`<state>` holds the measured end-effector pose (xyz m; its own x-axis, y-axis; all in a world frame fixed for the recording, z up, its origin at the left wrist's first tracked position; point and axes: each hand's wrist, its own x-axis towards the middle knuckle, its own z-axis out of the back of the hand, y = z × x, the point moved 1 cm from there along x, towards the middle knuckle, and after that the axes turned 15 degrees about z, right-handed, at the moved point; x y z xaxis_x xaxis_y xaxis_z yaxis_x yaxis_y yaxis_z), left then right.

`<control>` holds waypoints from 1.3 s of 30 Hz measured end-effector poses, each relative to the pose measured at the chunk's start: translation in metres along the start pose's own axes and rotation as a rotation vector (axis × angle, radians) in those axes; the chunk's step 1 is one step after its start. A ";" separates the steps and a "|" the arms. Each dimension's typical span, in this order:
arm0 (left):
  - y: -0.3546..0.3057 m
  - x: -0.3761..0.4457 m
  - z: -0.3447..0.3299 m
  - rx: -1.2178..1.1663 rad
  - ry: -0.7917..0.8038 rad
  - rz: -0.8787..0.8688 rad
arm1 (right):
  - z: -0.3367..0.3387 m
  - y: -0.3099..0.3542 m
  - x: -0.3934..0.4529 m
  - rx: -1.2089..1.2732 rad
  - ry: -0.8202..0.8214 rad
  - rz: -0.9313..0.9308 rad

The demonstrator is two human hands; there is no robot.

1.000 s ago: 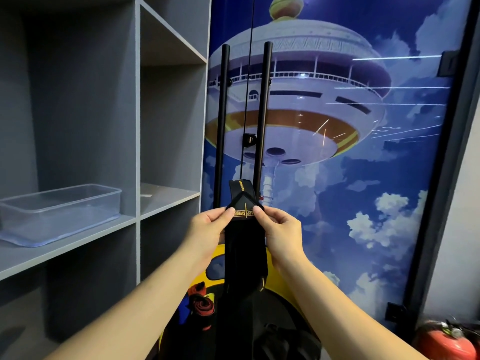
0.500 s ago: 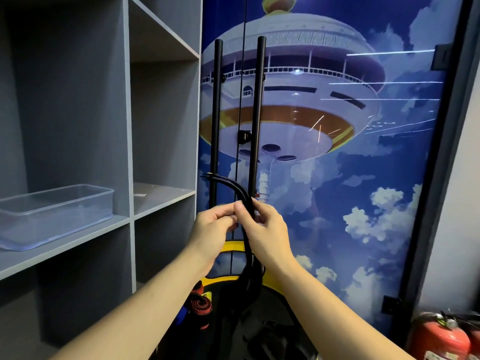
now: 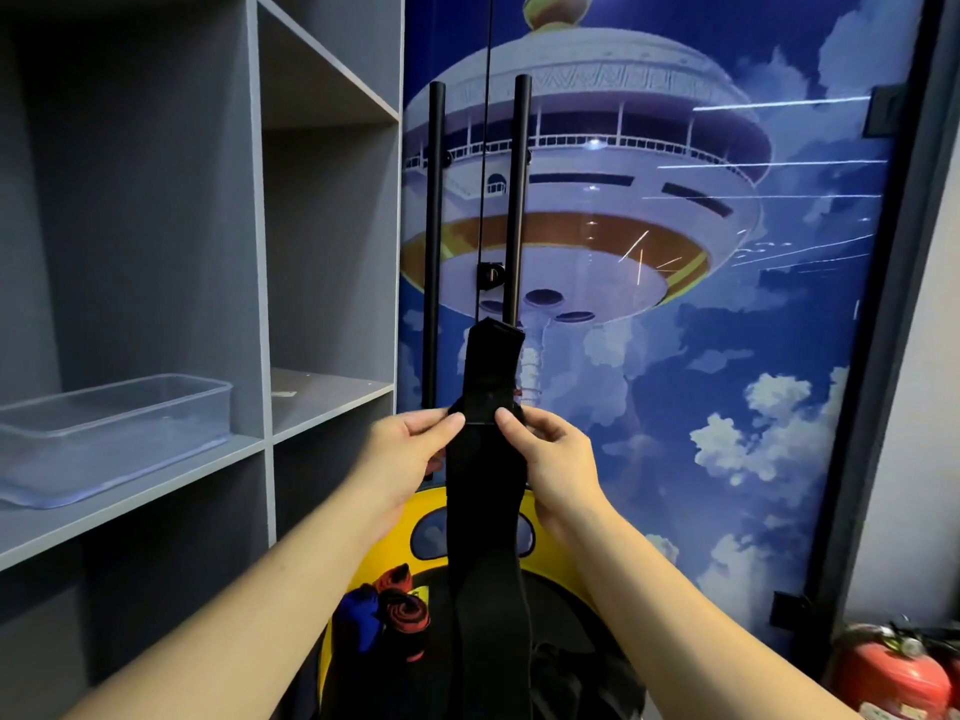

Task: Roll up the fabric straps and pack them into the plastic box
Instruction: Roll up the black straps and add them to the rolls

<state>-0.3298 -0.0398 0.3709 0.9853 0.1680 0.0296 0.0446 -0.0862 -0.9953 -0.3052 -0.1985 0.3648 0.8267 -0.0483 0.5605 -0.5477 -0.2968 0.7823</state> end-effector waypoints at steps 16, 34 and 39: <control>0.016 -0.009 -0.007 -0.129 -0.046 0.055 | 0.026 0.009 -0.010 0.110 0.138 -0.170; 0.063 -0.011 0.009 -0.148 0.041 0.199 | 0.042 -0.025 -0.044 -0.050 0.109 -0.143; 0.147 0.021 0.018 -0.092 0.007 0.451 | 0.054 -0.114 -0.067 -0.114 0.039 -0.333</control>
<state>-0.3051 -0.0315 0.2232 0.9108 0.0875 -0.4034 -0.3744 -0.2361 -0.8967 -0.2909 -0.2129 0.2238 0.9579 0.0708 0.2782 -0.2618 -0.1820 0.9478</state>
